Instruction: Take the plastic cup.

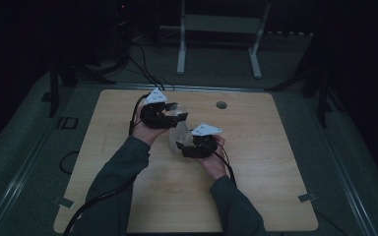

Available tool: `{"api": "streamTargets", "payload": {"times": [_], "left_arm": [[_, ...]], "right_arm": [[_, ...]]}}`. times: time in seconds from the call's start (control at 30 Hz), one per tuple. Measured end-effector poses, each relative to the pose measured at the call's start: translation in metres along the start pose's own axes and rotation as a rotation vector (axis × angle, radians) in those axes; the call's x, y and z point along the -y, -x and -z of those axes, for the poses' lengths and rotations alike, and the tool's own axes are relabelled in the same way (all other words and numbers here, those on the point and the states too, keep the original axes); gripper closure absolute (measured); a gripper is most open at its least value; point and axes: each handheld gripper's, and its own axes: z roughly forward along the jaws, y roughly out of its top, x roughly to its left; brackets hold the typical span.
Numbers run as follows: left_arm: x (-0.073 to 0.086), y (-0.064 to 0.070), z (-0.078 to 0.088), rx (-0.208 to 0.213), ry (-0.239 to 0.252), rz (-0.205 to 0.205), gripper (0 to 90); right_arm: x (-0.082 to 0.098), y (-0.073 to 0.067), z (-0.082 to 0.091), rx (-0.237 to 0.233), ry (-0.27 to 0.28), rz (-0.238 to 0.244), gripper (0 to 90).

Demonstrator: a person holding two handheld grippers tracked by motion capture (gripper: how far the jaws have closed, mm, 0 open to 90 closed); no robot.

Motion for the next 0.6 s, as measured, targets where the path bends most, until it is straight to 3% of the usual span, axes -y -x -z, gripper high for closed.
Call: {"api": "streamTargets", "payload": {"times": [0.33, 0.4, 0.6], "left_arm": [[-0.007, 0.001, 0.006, -0.002, 0.016, -0.002, 40.3], [-0.008, 0.001, 0.007, -0.005, 0.016, -0.003, 40.3], [-0.012, 0.002, 0.011, -0.008, 0.025, -0.007, 40.3]], "right_arm": [[0.003, 0.003, 0.009, -0.011, 0.000, -0.015, 28.2], [0.003, 0.003, 0.012, -0.019, 0.002, -0.006, 32.9], [0.003, 0.002, 0.018, -0.017, 0.014, 0.009, 35.9]]}}
